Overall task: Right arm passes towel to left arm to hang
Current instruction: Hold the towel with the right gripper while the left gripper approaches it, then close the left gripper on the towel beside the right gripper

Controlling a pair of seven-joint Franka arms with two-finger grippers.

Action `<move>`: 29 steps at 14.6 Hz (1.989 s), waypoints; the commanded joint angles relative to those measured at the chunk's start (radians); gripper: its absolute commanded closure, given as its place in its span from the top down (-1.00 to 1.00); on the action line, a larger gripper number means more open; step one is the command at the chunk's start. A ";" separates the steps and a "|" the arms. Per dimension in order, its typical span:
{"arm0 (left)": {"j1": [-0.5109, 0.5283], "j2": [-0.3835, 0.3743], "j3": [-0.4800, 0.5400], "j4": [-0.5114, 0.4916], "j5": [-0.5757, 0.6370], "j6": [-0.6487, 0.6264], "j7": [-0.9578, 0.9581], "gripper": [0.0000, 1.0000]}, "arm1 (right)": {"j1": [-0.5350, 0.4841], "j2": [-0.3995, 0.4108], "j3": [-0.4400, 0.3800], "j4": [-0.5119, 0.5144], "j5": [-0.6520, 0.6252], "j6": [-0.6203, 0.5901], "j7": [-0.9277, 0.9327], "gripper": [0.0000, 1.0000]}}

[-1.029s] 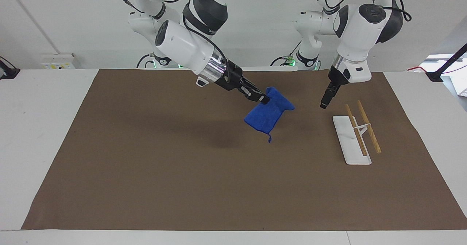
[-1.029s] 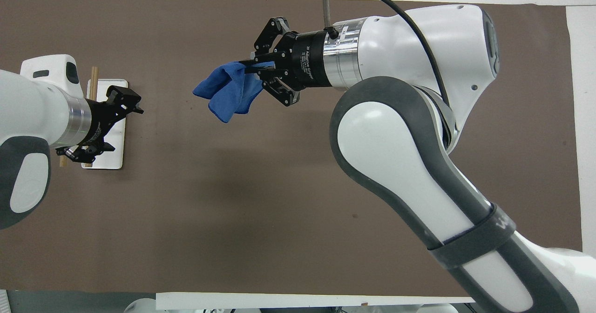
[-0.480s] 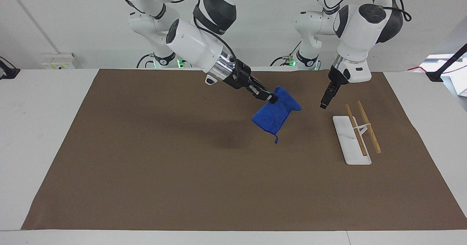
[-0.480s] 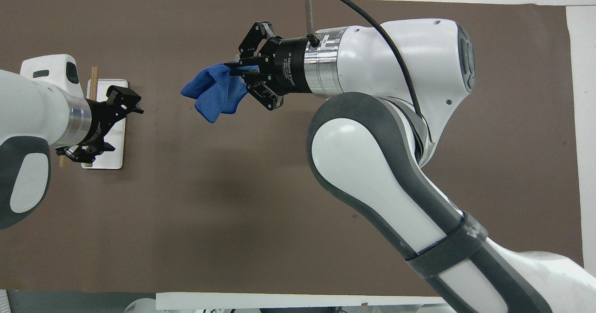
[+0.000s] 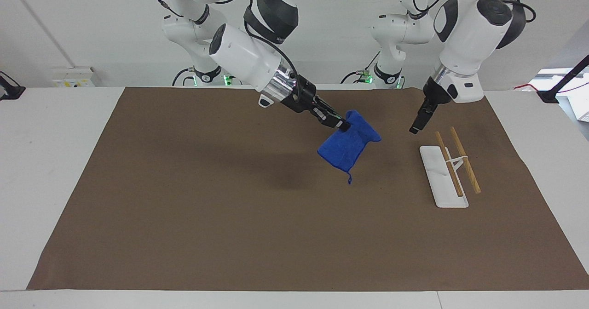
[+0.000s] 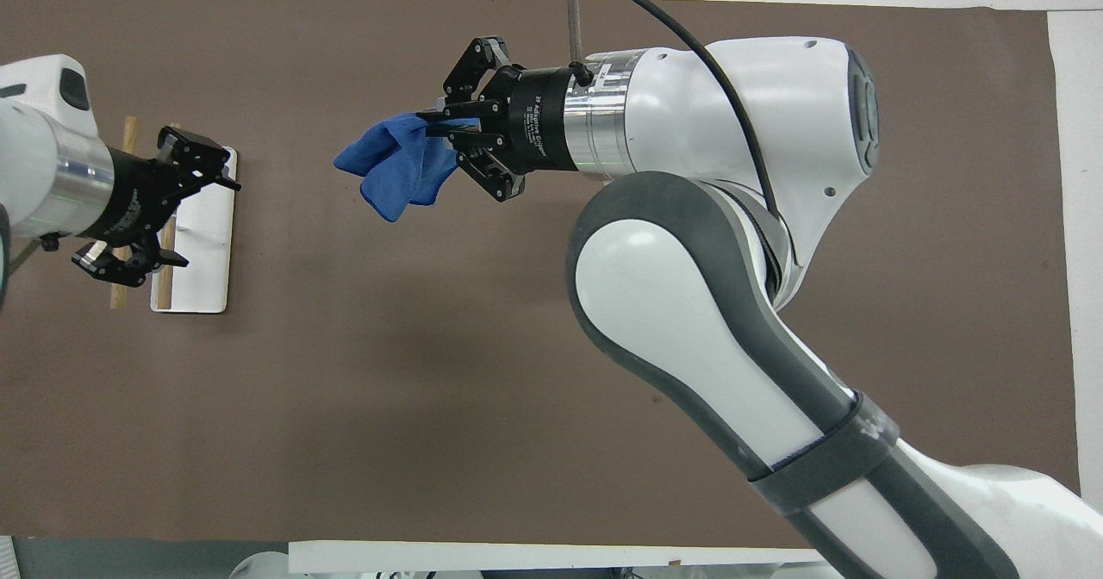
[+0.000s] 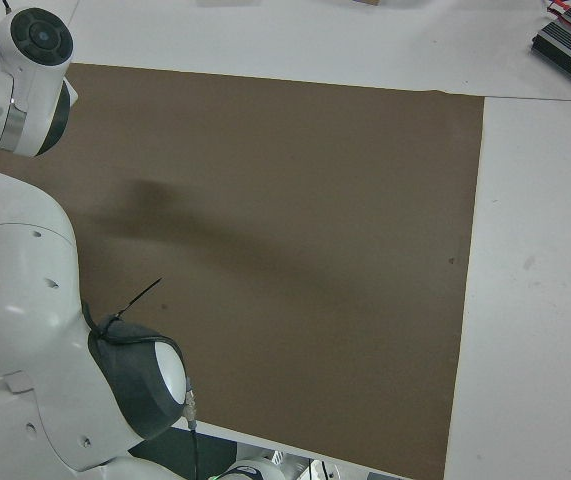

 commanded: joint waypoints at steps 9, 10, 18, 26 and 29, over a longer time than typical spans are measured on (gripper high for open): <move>-0.178 0.064 -0.013 0.051 -0.075 0.216 -0.362 0.96 | 0.017 -0.003 0.007 -0.019 0.023 0.059 0.007 -1.00; -0.186 0.066 -0.013 0.048 -0.077 0.238 -0.359 0.88 | 0.017 -0.003 0.007 -0.019 0.023 0.059 0.007 -1.00; -0.187 0.086 -0.013 0.040 -0.079 0.295 -0.308 0.22 | 0.017 -0.003 0.007 -0.019 0.023 0.060 0.007 -1.00; -0.183 0.094 -0.013 0.040 -0.079 0.287 -0.308 -0.95 | 0.017 -0.003 0.007 -0.019 0.023 0.060 0.007 -1.00; -0.183 0.094 -0.013 0.040 -0.079 0.283 -0.308 -1.00 | 0.017 -0.003 0.007 -0.019 0.023 0.060 0.007 -0.87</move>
